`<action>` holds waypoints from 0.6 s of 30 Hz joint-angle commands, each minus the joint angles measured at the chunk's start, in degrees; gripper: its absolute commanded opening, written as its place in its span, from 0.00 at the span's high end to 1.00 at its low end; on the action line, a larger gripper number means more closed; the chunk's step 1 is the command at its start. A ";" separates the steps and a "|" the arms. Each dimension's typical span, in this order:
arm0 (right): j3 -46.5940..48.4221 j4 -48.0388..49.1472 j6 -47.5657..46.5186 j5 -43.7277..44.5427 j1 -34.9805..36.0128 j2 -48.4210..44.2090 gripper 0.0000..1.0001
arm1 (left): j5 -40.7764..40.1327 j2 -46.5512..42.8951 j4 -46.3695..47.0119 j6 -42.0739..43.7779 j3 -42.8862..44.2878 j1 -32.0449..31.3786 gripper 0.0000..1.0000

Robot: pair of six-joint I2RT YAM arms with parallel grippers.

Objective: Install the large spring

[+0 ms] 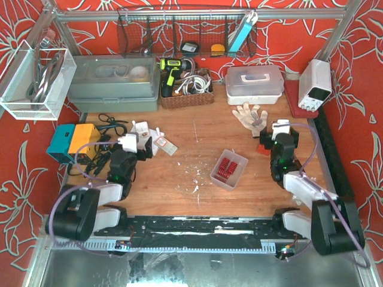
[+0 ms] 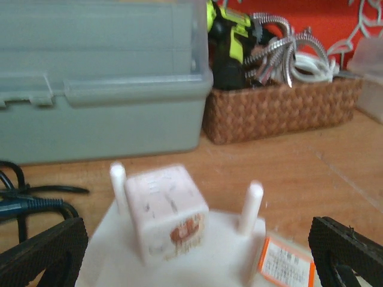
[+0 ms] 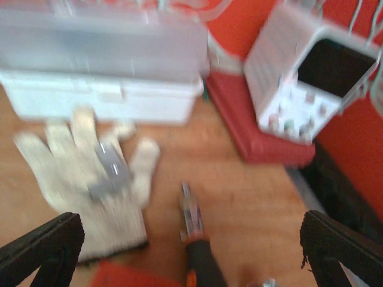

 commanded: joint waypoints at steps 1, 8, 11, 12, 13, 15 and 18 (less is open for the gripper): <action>9.29 -19.23 2.59 -6.48 -0.22 -9.70 0.01 | -2.17 -10.81 -16.85 -3.59 6.53 0.23 0.00; 28.54 -54.80 32.87 -0.34 -0.43 -15.39 0.01 | -2.08 -22.79 -43.97 -20.90 22.13 0.22 0.00; 29.70 -54.80 30.03 -9.08 -0.59 -17.16 0.01 | -1.16 -24.70 -54.39 -25.45 28.16 0.22 0.00; 30.18 -55.68 32.28 -10.01 -0.62 -17.40 0.01 | -1.77 -25.28 -56.96 -27.13 29.57 0.22 0.00; 30.81 -57.04 33.16 -12.44 -0.58 -17.41 0.01 | -2.14 -26.07 -58.37 -28.60 30.31 0.22 0.00; 31.67 -58.06 33.08 -19.04 -0.53 -16.73 0.01 | -2.59 -27.59 -59.74 -31.92 30.72 0.22 0.00; 31.39 -58.73 32.52 -25.94 0.54 -15.37 0.01 | -2.57 -27.16 -64.24 -32.68 33.38 0.22 0.00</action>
